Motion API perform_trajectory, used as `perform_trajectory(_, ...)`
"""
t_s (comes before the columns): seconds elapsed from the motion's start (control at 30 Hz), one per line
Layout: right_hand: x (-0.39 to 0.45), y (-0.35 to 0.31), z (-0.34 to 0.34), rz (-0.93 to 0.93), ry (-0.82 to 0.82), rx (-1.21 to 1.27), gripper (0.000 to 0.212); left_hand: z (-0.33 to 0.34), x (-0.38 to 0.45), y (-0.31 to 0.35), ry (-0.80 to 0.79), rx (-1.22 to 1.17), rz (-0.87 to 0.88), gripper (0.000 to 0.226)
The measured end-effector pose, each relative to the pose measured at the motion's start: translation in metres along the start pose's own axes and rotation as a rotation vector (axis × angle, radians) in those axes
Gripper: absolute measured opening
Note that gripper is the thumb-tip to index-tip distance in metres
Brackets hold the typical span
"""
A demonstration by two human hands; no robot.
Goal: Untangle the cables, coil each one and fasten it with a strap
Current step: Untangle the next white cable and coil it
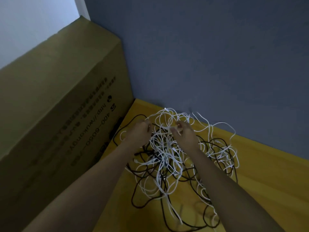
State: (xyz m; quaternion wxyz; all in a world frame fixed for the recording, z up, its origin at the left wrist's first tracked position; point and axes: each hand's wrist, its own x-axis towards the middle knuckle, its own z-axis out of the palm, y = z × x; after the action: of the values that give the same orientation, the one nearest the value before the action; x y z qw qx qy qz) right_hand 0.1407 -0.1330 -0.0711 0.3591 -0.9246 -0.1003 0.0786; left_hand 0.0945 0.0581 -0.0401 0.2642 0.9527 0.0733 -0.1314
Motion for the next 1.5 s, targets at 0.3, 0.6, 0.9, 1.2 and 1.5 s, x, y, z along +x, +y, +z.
perform_trajectory(0.3, 0.004, -0.038, 0.028, 0.222, -0.101, 0.093, 0.027, -0.014, 0.022, -0.029, -0.083, -0.068, 0.113, 0.028)
perform_trajectory(0.6, -0.040, -0.047, -0.052, 0.203, 0.497, 0.476, 0.015, -0.020, 0.020, -0.002, -0.167, -0.275, 0.289, 0.030)
perform_trajectory(0.9, -0.077, 0.005, -0.047, 0.310, 0.231, -0.027, 0.022, -0.005, 0.043, 0.017, -0.096, -0.091, 0.319, 0.058)
perform_trajectory(1.2, -0.070, 0.000, -0.048, 0.362, 0.296, 0.356, 0.044, 0.022, 0.040, 0.016, -0.241, -0.040, 0.224, 0.024)
perform_trajectory(1.5, -0.071, 0.022, -0.023, 0.226, -0.049, -0.239, 0.029, -0.018, 0.032, 0.013, -0.016, -0.355, 0.297, 0.019)
